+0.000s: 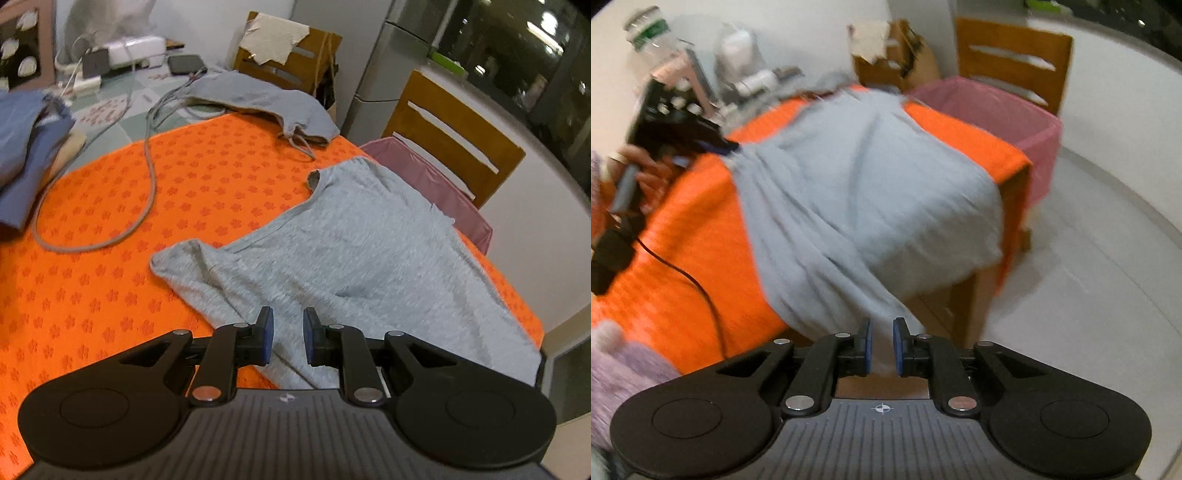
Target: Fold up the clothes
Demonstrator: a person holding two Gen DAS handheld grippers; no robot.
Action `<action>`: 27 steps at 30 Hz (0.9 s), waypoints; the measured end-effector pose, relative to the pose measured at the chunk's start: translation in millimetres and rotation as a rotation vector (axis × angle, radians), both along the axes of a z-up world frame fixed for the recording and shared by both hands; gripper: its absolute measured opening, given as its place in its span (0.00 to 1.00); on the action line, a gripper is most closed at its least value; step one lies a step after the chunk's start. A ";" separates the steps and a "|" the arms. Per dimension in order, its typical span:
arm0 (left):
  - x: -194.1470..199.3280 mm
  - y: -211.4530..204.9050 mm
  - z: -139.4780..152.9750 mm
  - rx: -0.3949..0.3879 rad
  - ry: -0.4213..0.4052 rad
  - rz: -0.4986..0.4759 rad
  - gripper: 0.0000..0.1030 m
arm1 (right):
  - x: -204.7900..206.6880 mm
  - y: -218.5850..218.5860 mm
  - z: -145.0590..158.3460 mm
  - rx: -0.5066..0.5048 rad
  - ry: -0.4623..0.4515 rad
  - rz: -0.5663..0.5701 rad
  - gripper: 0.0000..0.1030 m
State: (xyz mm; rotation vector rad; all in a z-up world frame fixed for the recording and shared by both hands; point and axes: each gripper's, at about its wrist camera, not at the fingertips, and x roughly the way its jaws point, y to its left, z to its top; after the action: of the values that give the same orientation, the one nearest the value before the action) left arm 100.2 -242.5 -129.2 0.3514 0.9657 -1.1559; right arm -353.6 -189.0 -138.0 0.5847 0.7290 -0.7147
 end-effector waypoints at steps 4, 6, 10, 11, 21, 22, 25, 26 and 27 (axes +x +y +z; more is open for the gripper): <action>7.8 2.2 -7.6 -0.005 0.097 0.042 0.19 | 35.2 0.7 1.8 -0.029 -0.022 0.059 0.14; 10.8 1.1 -11.6 -0.005 0.116 0.063 0.19 | 54.2 0.3 0.8 -0.041 -0.018 0.096 0.14; 16.9 -3.1 -16.8 -0.001 0.106 0.095 0.19 | 86.9 3.0 -2.5 -0.066 0.002 0.153 0.14; 18.8 -4.4 -17.6 -0.002 0.105 0.098 0.19 | 93.9 3.0 -4.1 -0.070 0.008 0.164 0.14; 37.2 -8.9 -18.8 -0.024 0.087 0.135 0.19 | 135.7 7.6 -32.0 -0.115 0.128 0.223 0.14; 38.6 -8.8 -19.5 -0.027 0.089 0.139 0.19 | 135.1 7.1 -31.8 -0.115 0.122 0.211 0.14; 42.8 -8.4 -21.5 -0.034 0.097 0.152 0.19 | 133.8 5.0 -32.2 -0.114 0.113 0.180 0.14; 44.0 -8.6 -22.6 -0.036 0.099 0.157 0.19 | 134.1 3.7 -33.1 -0.112 0.119 0.175 0.14; 44.8 -9.5 -24.3 -0.035 0.104 0.162 0.19 | 134.4 3.2 -33.7 -0.116 0.124 0.177 0.13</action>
State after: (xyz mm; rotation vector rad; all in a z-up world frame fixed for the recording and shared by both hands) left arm 145.0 -252.0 -153.5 0.1824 1.0435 -1.0500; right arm -219.2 -185.8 -171.7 0.3672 0.8377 -0.6280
